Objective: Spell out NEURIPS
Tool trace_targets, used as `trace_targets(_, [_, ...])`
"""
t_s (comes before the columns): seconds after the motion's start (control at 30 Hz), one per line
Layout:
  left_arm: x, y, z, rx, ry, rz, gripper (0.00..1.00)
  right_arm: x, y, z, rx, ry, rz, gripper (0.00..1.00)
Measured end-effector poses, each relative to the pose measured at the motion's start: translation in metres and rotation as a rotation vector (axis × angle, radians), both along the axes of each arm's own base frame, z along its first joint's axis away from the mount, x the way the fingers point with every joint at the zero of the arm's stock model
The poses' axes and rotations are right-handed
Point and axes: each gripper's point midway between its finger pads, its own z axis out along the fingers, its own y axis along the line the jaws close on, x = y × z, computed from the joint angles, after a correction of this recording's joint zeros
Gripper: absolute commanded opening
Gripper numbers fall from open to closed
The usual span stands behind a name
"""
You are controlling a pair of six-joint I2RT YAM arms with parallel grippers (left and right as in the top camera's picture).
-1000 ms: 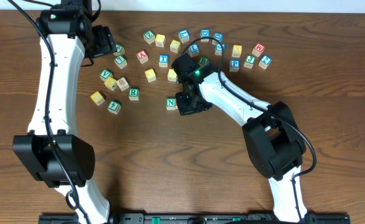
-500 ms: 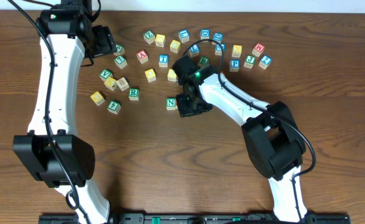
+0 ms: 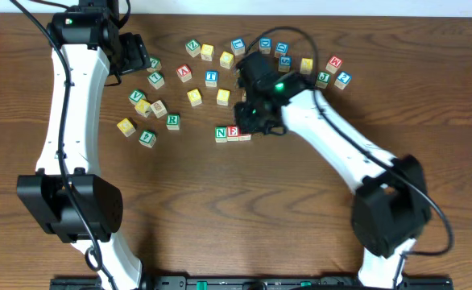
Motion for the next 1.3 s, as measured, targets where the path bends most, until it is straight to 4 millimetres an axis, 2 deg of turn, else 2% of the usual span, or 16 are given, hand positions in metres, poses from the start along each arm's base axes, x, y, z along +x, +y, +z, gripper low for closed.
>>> trace_targets(0.1, [0.0, 0.0, 0.0, 0.0, 0.001, 0.0, 0.87, 0.01, -0.014, 0.018, 0.021, -0.035, -0.038, 0.04])
trace_targets(0.17, [-0.001, 0.0, 0.0, 0.0, 0.003, 0.0, 0.87, 0.016, -0.025, 0.022, 0.021, -0.04, -0.064, 0.04])
trace_targets(0.37, [-0.003, 0.0, -0.001, 0.0, 0.015, 0.0, 0.87, 0.024, -0.052, 0.02, 0.005, -0.017, -0.128, 0.04])
trace_targets(0.53, [-0.007, 0.0, -0.003, 0.0, 0.031, 0.0, 0.87, 0.028, -0.067, 0.019, 0.0, -0.003, -0.161, 0.04])
trace_targets(0.77, [-0.007, 0.0, -0.001, -0.001, 0.026, 0.0, 0.87, 0.032, -0.075, 0.023, 0.014, -0.005, -0.179, 0.07])
trace_targets(0.9, [-0.012, -0.002, 0.013, -0.012, -0.003, -0.005, 0.87, 0.032, -0.077, 0.034, 0.028, -0.031, -0.174, 0.1])
trace_targets(1.13, [-0.04, -0.004, 0.054, -0.018, -0.063, -0.009, 0.87, 0.033, -0.079, 0.048, 0.044, -0.06, -0.17, 0.13])
trace_targets(1.3, [-0.054, -0.004, 0.053, -0.022, -0.021, -0.01, 0.87, 0.033, -0.079, 0.049, 0.045, -0.061, -0.169, 0.17])
